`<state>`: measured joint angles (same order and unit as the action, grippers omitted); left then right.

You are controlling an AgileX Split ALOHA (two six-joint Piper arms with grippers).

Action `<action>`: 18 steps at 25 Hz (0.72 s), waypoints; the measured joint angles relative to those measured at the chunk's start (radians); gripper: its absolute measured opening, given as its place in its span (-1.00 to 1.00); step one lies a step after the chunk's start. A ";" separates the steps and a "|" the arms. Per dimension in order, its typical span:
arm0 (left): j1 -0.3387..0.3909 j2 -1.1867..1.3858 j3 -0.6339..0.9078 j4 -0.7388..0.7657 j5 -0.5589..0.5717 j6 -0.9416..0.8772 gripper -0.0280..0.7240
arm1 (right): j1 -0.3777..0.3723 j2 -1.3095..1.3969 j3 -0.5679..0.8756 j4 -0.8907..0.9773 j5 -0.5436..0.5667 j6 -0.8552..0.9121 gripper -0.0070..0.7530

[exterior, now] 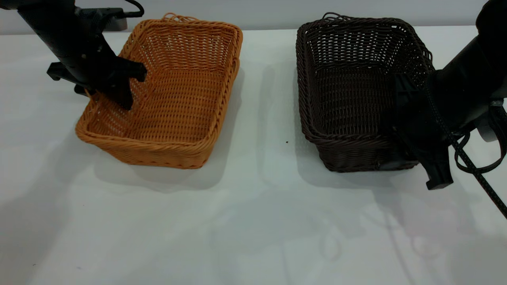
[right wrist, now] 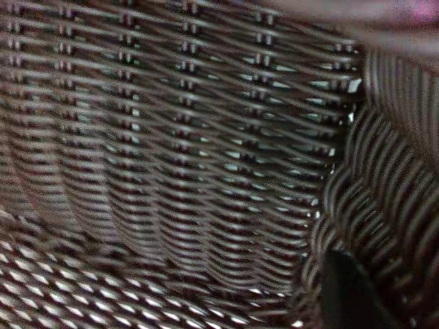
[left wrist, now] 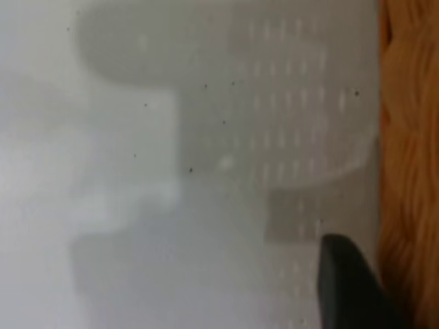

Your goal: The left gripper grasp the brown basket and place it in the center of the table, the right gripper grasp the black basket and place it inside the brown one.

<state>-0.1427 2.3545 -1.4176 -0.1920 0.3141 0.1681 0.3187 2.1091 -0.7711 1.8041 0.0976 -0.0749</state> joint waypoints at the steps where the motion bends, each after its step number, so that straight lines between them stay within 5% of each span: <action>1: 0.000 0.000 0.000 -0.001 -0.001 0.000 -0.49 | 0.000 0.000 -0.001 0.001 -0.003 0.001 -0.69; 9: -0.001 0.000 0.000 -0.016 -0.028 0.011 -0.70 | -0.024 -0.052 -0.002 -0.005 0.002 -0.059 -0.73; 18: -0.015 -0.001 -0.003 -0.035 -0.064 0.310 -0.70 | -0.285 -0.205 -0.050 -0.187 0.162 -0.324 -0.73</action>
<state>-0.1574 2.3536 -1.4206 -0.2270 0.2498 0.4784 0.0339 1.9043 -0.8215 1.6171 0.2597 -0.3987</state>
